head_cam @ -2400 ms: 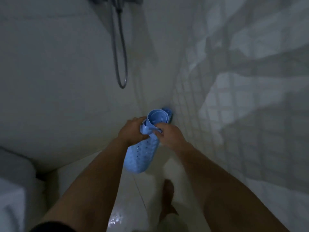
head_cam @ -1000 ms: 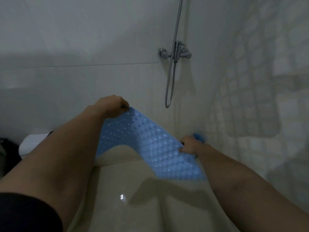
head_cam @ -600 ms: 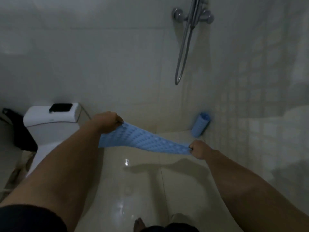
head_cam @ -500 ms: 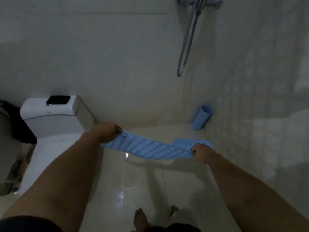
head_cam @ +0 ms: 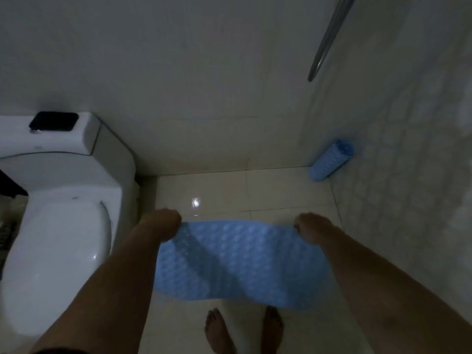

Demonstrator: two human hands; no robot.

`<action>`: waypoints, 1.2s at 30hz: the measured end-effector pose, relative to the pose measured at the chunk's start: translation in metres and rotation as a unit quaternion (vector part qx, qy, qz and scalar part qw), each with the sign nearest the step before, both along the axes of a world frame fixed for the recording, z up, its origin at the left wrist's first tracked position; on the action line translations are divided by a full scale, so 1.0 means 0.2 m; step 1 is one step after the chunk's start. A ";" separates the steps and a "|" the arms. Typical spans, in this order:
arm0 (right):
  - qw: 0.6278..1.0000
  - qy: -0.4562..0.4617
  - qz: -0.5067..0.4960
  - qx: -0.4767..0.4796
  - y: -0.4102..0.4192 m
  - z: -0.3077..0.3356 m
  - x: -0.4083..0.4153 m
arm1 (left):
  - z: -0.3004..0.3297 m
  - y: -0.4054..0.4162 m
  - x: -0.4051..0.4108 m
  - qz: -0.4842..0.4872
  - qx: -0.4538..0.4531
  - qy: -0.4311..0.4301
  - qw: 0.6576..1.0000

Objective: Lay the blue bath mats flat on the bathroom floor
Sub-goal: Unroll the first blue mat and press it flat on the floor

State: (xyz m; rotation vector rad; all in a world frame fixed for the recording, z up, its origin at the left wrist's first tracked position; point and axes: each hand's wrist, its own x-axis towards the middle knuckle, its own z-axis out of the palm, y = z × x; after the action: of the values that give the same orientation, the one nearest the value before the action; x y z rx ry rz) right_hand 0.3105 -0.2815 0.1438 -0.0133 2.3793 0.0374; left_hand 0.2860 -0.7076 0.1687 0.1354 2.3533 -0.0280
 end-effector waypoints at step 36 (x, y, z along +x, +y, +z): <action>0.993 -0.070 -0.039 -0.083 -0.56 -1.60 0.36 | -1.61 0.50 0.45 0.049 0.008 -0.020 0.999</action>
State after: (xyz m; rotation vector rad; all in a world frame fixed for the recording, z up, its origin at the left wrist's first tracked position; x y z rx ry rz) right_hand 0.3824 -0.3926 -0.1762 -0.0020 2.2339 -0.1924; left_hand 0.3758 -0.6066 -0.1540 0.0284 2.3182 0.0412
